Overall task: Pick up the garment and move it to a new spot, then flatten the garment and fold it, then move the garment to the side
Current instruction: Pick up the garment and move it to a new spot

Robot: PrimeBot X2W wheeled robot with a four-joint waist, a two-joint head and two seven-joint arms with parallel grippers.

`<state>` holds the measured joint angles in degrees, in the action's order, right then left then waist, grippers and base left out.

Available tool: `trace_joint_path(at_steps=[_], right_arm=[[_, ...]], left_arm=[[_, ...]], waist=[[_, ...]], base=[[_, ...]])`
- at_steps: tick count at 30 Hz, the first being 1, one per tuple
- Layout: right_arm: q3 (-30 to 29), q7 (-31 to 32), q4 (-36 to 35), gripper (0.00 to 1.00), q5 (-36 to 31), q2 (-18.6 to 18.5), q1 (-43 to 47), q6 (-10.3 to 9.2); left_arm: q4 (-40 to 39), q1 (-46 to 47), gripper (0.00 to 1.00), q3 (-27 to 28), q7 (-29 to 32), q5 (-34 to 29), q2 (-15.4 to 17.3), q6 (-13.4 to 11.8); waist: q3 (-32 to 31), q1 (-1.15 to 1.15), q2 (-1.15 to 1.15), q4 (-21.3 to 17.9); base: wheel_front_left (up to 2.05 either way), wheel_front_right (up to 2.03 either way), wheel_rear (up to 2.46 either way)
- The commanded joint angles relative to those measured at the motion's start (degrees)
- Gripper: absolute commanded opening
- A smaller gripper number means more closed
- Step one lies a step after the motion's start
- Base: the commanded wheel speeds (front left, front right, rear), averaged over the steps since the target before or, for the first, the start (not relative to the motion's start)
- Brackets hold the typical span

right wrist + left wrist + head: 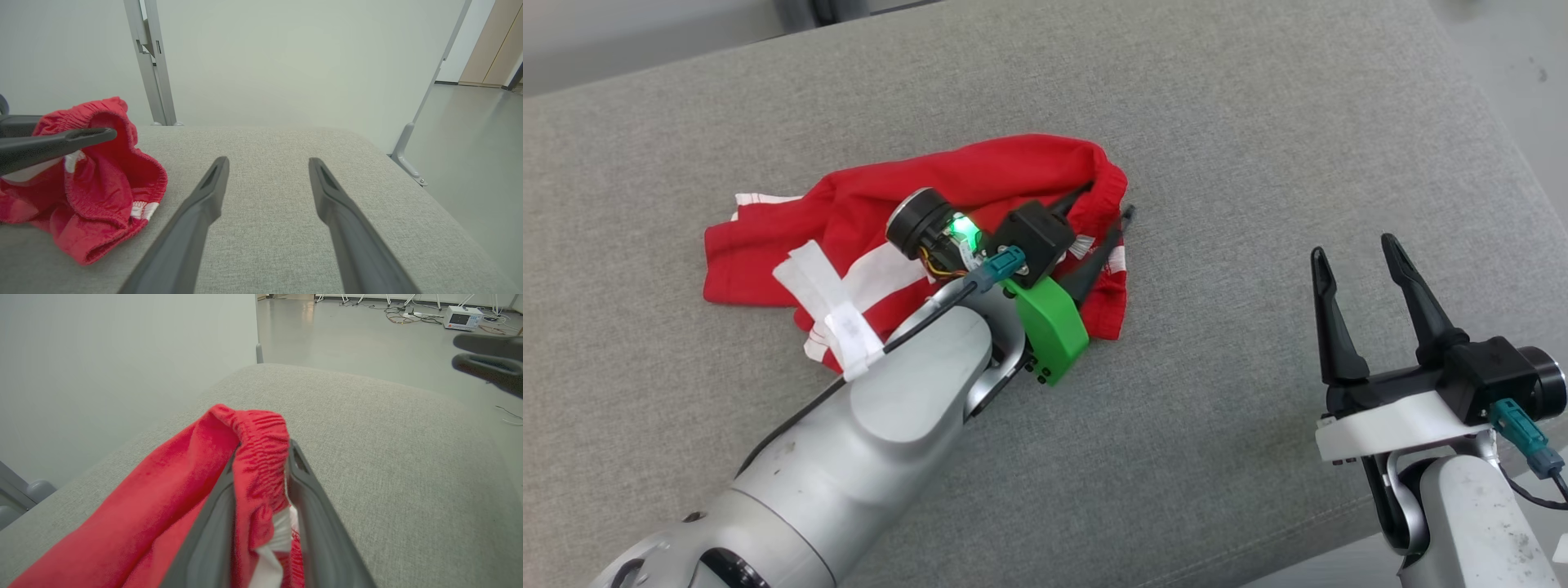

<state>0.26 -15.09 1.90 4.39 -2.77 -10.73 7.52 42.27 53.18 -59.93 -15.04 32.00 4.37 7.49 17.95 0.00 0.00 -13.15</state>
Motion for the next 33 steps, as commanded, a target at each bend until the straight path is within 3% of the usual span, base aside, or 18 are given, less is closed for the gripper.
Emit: trace_joint_path(at_steps=[1, 14, 24, 33], right_arm=[[-0.37, -0.12, 0.22, 1.00, 0.13, -0.21, -0.56, -0.06], [-0.81, -0.12, 0.63, 1.00, -1.59, -0.19, -0.18, -0.06], [-0.78, -0.12, 0.85, 1.00, -2.62, -0.19, 0.49, -0.06], [-1.01, -0.12, 1.99, 1.00, -3.08, -0.21, 2.13, -0.06]], left_arm=[[-0.16, 0.57, 1.00, 0.29, -0.17, 0.11, -0.45, -0.01], [-4.08, -4.26, 1.00, 4.37, -0.14, -1.56, -1.34, -0.01], [-10.49, -13.30, 1.00, 16.21, -0.12, -5.11, 1.14, -0.35], [-15.53, -27.49, 1.00, 29.34, -0.14, -7.93, 4.03, -0.96]], waist=[[0.53, 0.00, 0.00, -0.24], [-1.77, 0.00, 0.00, 4.41], [-4.82, 0.00, 0.00, 7.23], [-8.79, 0.00, 0.00, 9.26]], base=[[0.00, 0.00, 0.00], [0.00, 0.00, 0.00], [0.00, 0.00, 0.00], [0.00, 0.00, 0.00]])
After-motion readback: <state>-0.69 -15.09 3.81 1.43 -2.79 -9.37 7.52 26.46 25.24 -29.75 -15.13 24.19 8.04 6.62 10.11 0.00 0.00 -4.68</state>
